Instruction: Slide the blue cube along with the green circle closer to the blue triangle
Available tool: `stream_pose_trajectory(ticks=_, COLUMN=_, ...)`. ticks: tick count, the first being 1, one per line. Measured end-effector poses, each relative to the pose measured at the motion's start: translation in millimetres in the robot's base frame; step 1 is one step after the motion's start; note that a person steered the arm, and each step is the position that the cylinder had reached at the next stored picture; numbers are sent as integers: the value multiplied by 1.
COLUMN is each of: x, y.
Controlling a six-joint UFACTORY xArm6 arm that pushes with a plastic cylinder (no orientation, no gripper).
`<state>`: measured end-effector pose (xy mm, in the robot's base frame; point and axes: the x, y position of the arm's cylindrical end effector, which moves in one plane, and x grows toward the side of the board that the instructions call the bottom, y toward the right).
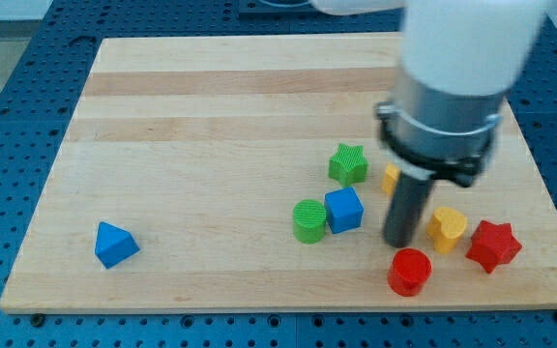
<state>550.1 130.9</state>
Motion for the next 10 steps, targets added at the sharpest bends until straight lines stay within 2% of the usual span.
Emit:
stream_pose_trajectory(ticks=1, x=-30, y=-4)
stream_pose_trajectory(ticks=2, x=-33, y=-46)
stream_pose_trajectory(ticks=3, x=-27, y=-95)
stream_pose_trajectory(ticks=6, x=6, y=-192)
stream_pose_trajectory(ticks=10, x=17, y=-228)
